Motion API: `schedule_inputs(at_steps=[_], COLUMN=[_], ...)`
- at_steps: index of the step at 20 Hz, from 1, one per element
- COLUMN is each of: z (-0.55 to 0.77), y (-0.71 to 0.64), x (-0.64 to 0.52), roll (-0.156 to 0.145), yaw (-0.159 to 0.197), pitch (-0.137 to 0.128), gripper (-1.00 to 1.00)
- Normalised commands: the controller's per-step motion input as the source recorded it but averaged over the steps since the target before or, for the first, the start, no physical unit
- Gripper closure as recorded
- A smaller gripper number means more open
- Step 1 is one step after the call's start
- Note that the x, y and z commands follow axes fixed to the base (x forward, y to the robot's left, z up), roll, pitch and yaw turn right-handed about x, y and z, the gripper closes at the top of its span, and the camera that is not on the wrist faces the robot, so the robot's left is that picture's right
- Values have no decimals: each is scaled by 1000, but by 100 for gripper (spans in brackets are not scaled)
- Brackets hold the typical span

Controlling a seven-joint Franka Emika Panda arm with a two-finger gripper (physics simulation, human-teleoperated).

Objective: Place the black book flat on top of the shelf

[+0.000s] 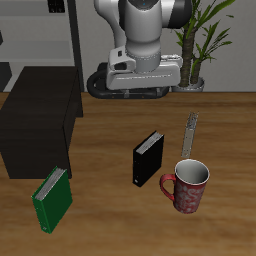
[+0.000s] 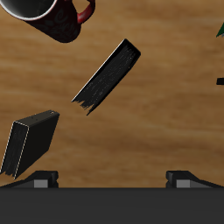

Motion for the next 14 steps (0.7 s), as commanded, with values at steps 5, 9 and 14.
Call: schedule_inputs(at_steps=[5,9,14], z=[62,125,91], y=[192,98,-7], x=[184,251,330], roll=[-46,-21,-16], yaw=[-48,-38,-60], pitch=[-34,-30,-39], gripper=[-100,-100,-100])
